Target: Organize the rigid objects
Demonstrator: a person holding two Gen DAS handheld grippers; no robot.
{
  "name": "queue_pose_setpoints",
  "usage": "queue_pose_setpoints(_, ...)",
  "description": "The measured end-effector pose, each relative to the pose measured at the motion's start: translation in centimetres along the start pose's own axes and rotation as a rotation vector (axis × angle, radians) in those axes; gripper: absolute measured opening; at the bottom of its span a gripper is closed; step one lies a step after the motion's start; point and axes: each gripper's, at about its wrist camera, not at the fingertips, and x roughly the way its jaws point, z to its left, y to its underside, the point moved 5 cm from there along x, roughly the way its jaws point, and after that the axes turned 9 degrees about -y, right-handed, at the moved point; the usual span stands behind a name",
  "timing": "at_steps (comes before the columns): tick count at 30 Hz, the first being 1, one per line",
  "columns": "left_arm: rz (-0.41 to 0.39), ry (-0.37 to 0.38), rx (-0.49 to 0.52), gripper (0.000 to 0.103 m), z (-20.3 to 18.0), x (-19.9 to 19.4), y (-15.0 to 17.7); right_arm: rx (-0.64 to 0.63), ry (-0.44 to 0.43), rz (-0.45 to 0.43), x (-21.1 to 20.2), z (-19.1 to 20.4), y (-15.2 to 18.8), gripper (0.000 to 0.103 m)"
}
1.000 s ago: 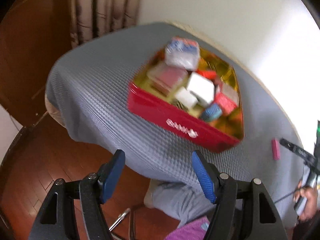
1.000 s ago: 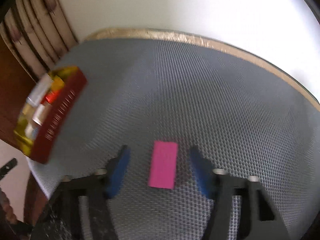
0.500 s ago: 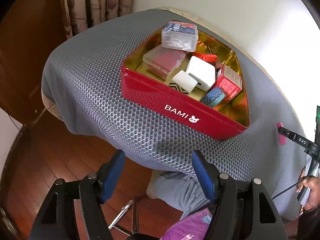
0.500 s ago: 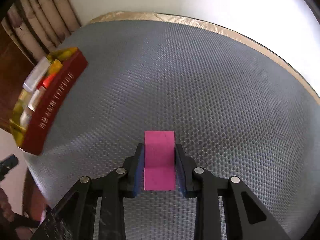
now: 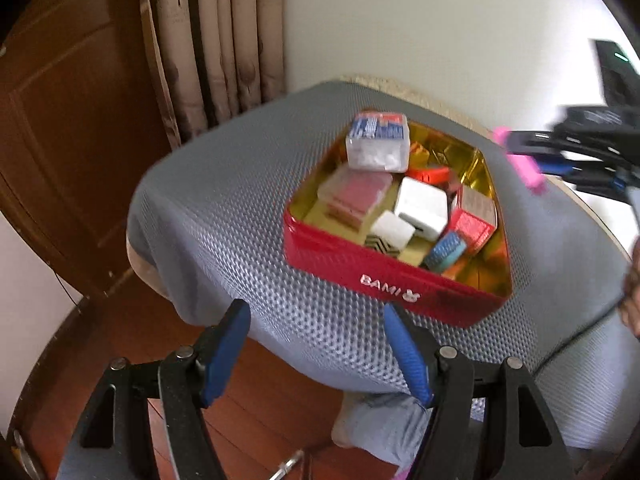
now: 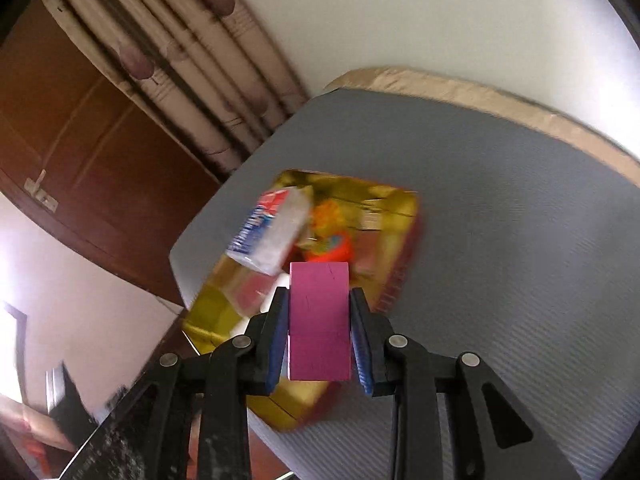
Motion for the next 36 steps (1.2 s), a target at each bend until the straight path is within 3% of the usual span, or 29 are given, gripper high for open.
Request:
queue_pose_setpoints(7, -0.049, -0.019, 0.0, 0.071, 0.4, -0.2, -0.7, 0.041, 0.032, 0.001, 5.6, -0.2, -1.8, 0.028)
queue_pose_setpoints(16, -0.05, -0.041, -0.02, 0.071, 1.1, -0.1, -0.7, 0.052, 0.084, -0.035, 7.8, -0.7, -2.6, 0.033)
queue_pose_setpoints(21, -0.068, -0.051, 0.005, 0.071, 0.7, -0.6, -0.6, -0.048, 0.141, -0.172, 4.9, 1.3, -2.4, 0.048)
queue_pose_setpoints(23, -0.074, -0.051, 0.006, 0.071, 0.6, -0.8, -0.5, -0.11, 0.142, -0.257, 2.5, 3.0, -1.6, 0.07)
queue_pose_setpoints(24, -0.079, -0.047, 0.002, 0.071, 0.6, -0.9, -0.5, -0.143, 0.152, -0.296, 1.5, 3.8, -1.1, 0.073)
queue_pose_setpoints(28, -0.094, -0.03, -0.001, 0.071, 0.5, -1.4, -0.5, -0.319, 0.26, -0.491, -3.0, 7.9, 2.4, 0.103)
queue_pose_setpoints(32, -0.137, -0.019, -0.003, 0.071, 0.4, -2.4, -0.7, -0.429, 0.34, -0.61, -5.6, 10.2, 6.6, 0.103)
queue_pose_setpoints(36, -0.198, -0.002, 0.0, 0.071, 0.2, -3.9, -0.8, -0.395, 0.39, -0.562, -6.2, 10.2, 8.4, 0.103)
